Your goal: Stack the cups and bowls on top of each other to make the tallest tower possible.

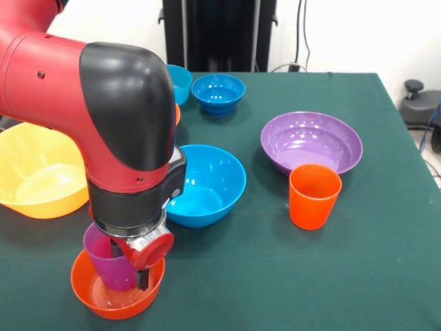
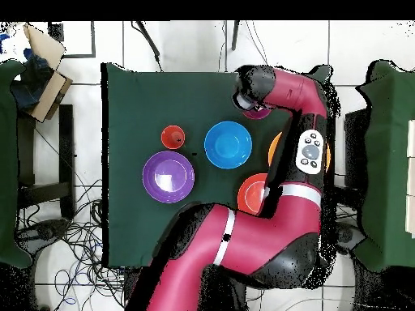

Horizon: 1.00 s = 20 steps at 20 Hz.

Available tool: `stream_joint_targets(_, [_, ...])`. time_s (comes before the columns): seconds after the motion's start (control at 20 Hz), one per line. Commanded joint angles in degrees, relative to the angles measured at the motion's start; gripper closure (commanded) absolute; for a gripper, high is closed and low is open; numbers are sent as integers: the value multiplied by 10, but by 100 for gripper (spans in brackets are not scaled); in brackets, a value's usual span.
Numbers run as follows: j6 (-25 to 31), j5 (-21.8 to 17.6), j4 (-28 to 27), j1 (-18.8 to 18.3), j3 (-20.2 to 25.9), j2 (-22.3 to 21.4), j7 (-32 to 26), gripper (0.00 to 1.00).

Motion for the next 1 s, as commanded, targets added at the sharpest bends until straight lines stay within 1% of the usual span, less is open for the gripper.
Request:
stream_joint_targets(0.05, [-7,-15,64,21,12,-24,14,0])
stream_joint_targets(0.35, [22,-4,74,21,7,-46,-2,0])
stream_joint_targets(0.5, [17,-2,88,20,9,-57,-4,0])
stream_joint_targets(0.65, [22,-2,86,18,9,-62,-7,0])
stream_joint_targets(0.85, [44,-4,100,24,-3,-88,-6,0])
stream_joint_targets(1.0, [73,-2,101,30,-14,-109,-5,0])
